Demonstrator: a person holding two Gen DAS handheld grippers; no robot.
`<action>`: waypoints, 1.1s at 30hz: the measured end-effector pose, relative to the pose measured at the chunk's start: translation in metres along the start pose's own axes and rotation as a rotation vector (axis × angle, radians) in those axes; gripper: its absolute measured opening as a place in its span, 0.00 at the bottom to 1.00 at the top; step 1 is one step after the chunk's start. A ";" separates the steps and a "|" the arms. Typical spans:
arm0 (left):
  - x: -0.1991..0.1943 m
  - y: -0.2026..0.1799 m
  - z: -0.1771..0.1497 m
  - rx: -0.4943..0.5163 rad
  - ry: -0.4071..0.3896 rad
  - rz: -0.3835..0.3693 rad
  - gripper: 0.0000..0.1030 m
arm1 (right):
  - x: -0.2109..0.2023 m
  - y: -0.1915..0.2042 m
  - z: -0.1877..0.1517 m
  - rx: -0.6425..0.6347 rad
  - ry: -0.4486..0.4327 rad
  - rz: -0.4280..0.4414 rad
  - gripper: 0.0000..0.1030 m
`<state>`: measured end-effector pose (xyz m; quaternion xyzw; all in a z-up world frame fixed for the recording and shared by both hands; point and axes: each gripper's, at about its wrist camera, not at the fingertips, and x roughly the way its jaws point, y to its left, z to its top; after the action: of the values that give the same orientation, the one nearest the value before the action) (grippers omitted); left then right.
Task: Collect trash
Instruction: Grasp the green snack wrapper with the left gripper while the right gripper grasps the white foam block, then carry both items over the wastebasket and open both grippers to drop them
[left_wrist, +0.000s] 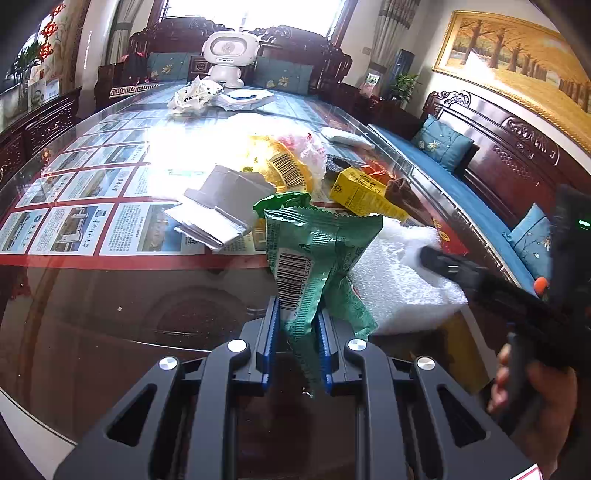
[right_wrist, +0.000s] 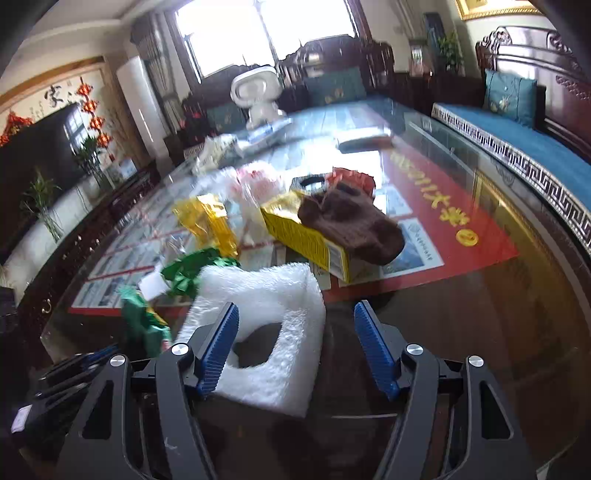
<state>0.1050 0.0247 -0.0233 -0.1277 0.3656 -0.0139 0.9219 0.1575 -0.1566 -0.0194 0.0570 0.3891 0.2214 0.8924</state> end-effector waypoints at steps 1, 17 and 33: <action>-0.001 0.000 0.000 0.001 0.000 -0.001 0.19 | 0.006 -0.001 -0.001 0.003 0.020 0.003 0.54; -0.036 -0.002 -0.004 0.005 -0.052 -0.023 0.19 | -0.063 -0.006 -0.014 -0.006 -0.142 0.042 0.26; -0.110 -0.045 -0.095 0.171 -0.013 -0.110 0.19 | -0.178 0.001 -0.116 -0.068 -0.179 0.082 0.26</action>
<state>-0.0370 -0.0271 -0.0054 -0.0687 0.3493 -0.0948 0.9297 -0.0331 -0.2419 0.0203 0.0620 0.2973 0.2650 0.9152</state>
